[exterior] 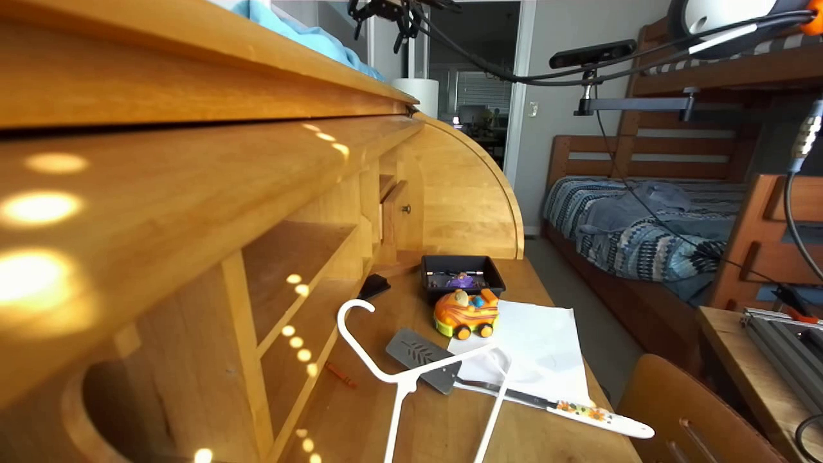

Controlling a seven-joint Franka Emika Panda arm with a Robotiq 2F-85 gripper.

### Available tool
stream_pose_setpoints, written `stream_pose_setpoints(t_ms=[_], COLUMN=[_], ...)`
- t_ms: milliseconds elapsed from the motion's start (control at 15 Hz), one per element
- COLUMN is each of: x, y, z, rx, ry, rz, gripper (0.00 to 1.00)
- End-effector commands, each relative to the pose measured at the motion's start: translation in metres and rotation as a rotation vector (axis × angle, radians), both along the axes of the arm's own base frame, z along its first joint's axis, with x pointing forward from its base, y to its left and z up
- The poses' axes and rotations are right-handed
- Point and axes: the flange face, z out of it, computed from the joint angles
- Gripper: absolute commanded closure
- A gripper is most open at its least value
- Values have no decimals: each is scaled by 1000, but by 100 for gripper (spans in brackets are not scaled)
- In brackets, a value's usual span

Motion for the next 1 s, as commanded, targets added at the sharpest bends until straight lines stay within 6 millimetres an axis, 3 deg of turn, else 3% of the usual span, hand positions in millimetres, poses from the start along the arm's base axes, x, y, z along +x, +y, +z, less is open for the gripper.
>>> stream_pose_setpoints(t_ms=[0,267,600,867,933], x=[2,4,15,27,29], y=[0,-3,-17,-15,-15], z=[-6,-13,-55,-87,-90], rx=[16,34,51,33,24], ry=[-1,3,50,76,76], rz=[-18,-31,-32,-27,-24], gripper=[0,0,0,0,25])
